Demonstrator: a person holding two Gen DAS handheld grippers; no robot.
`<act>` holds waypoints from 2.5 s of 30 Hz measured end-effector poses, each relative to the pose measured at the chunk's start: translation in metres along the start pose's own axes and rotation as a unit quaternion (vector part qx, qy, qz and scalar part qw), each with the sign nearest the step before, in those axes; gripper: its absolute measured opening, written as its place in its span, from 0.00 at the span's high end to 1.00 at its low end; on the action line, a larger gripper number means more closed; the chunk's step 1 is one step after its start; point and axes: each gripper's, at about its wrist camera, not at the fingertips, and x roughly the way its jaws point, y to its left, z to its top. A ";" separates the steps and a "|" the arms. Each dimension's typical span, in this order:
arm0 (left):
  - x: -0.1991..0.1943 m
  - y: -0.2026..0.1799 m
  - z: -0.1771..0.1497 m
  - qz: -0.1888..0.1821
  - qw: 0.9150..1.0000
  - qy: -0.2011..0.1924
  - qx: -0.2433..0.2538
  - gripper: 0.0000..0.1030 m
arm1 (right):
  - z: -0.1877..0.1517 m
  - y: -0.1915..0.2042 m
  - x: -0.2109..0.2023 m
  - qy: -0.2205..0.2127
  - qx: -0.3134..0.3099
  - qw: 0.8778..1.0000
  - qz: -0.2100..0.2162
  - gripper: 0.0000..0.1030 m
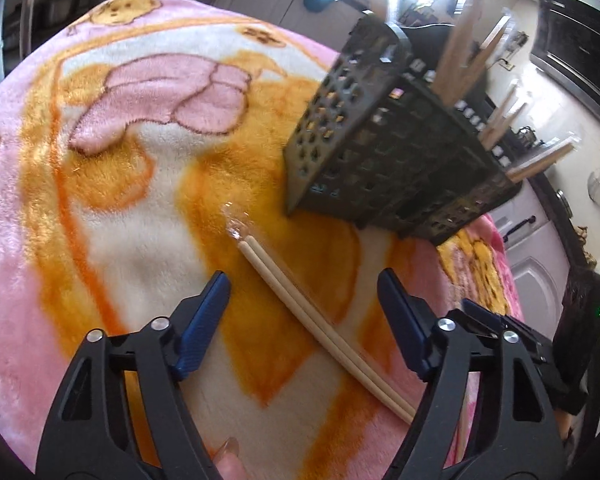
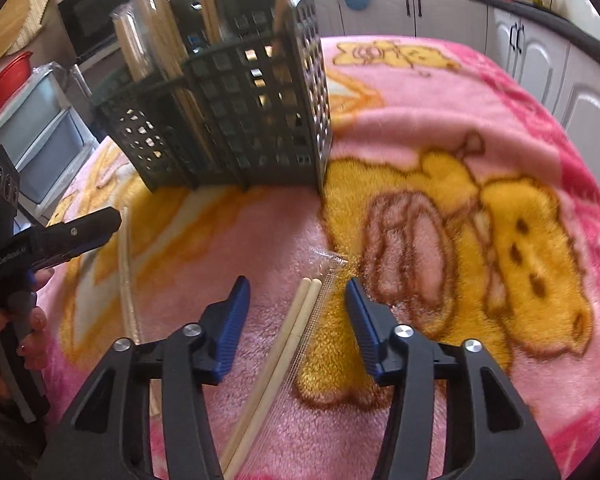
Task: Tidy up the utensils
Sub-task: 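Close the left tool on a chopstick while the right tool grasps another, then lift the chopsticks with both tools and carry them over the basket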
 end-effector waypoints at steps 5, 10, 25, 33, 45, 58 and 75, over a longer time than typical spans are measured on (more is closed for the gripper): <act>0.007 0.003 0.013 0.007 1.000 -0.001 -0.011 0.41 | 0.005 0.004 0.006 0.000 -0.011 1.000 -0.012 0.62; 0.012 0.003 0.020 0.049 0.999 -0.004 -0.008 0.66 | 0.009 -0.002 0.009 -0.003 -0.007 1.000 -0.018 0.81; -0.008 0.019 0.017 0.044 0.999 -0.021 -0.002 0.96 | 0.019 0.015 -0.014 -0.026 -0.011 0.999 0.028 0.94; -0.054 -0.016 0.018 0.011 0.997 -0.067 0.044 0.97 | 0.026 0.038 -0.052 -0.075 -0.043 0.994 0.060 0.94; -0.115 -0.070 0.025 -0.034 0.985 -0.133 0.102 0.97 | 0.039 0.060 -0.107 -0.152 -0.076 0.982 0.081 0.94; -0.148 -0.109 0.035 -0.058 0.973 -0.171 0.140 0.97 | 0.056 0.062 -0.161 -0.228 -0.088 0.966 0.084 0.94; -0.177 -0.153 0.064 -0.079 0.957 -0.210 0.184 0.97 | 0.082 0.053 -0.206 -0.304 -0.085 0.945 0.080 0.94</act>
